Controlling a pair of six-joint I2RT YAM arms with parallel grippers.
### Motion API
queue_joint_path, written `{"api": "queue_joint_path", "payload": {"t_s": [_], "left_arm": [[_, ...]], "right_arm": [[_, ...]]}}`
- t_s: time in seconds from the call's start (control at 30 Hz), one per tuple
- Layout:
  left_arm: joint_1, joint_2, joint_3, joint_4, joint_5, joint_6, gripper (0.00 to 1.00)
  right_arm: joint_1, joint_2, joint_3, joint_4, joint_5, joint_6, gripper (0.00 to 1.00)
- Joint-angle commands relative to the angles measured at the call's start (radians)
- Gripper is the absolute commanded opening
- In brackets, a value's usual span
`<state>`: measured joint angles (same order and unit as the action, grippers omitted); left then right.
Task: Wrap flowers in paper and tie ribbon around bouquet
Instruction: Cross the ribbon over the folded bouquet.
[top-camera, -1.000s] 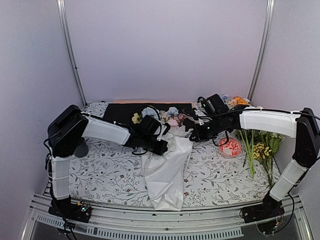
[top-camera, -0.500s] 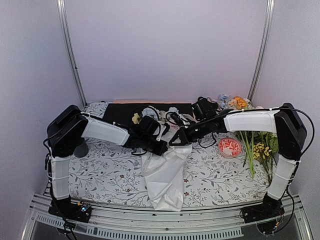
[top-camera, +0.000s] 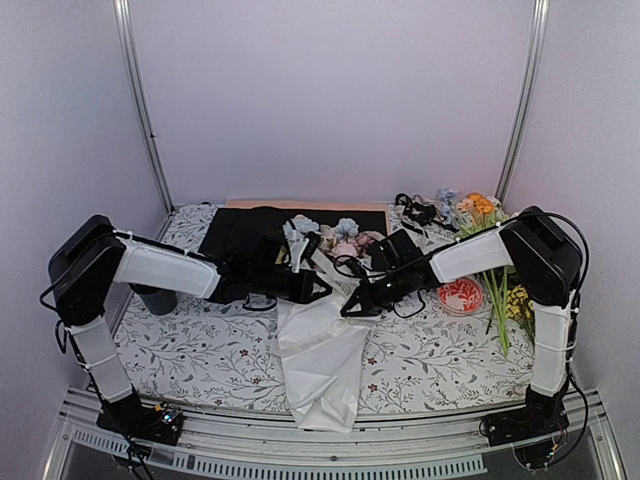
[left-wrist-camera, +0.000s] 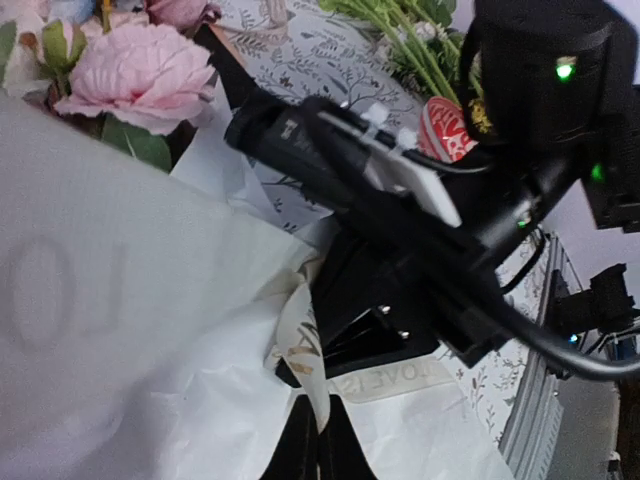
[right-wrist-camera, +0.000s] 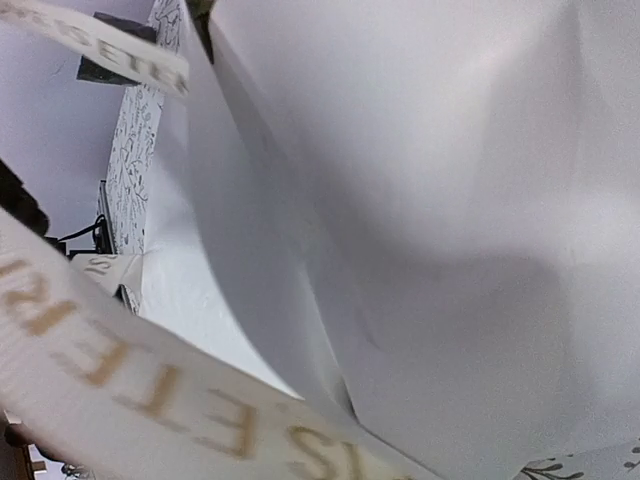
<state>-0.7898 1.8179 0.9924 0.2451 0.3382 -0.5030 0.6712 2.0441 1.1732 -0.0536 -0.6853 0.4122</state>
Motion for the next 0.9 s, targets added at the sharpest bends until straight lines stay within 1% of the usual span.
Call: {"api": "queue_joint_path", "payload": {"t_s": [0.0, 0.1, 0.2, 0.27, 0.37, 0.47, 0.6, 0.73, 0.8, 0.87], "left_arm": [[0.007, -0.101, -0.066, 0.102, 0.065, -0.025, 0.00], [-0.004, -0.163, -0.119, 0.164, 0.123, 0.009, 0.00], [-0.035, -0.234, -0.158, 0.242, 0.209, 0.093, 0.00], [-0.053, -0.281, -0.171, 0.270, 0.263, 0.141, 0.00], [-0.079, -0.336, -0.179, 0.293, 0.295, 0.205, 0.00], [-0.106, -0.347, -0.144, 0.276, 0.304, 0.268, 0.00], [-0.108, -0.308, -0.082, 0.310, 0.296, 0.284, 0.00], [-0.107, -0.254, 0.023, 0.319, 0.349, 0.302, 0.00], [-0.109, -0.252, 0.065, 0.307, 0.385, 0.315, 0.00], [-0.119, -0.272, 0.076, 0.287, 0.411, 0.340, 0.00]], "right_arm": [[-0.004, 0.030, -0.024, 0.038, 0.003, 0.011, 0.00], [-0.003, 0.041, -0.023, 0.034, -0.006, 0.002, 0.00], [-0.004, 0.040, -0.024, 0.037, -0.012, -0.006, 0.00], [-0.004, 0.039, -0.022, 0.037, -0.013, -0.011, 0.00], [-0.004, 0.043, -0.016, 0.023, -0.007, -0.023, 0.00], [-0.003, 0.049, -0.007, -0.001, -0.004, -0.043, 0.00], [-0.004, 0.051, 0.000, -0.024, -0.011, -0.072, 0.00], [-0.003, 0.054, 0.001, -0.033, -0.032, -0.091, 0.00], [-0.003, 0.059, 0.002, -0.032, -0.052, -0.096, 0.00], [-0.004, 0.064, 0.002, -0.035, -0.054, -0.097, 0.00]]}}
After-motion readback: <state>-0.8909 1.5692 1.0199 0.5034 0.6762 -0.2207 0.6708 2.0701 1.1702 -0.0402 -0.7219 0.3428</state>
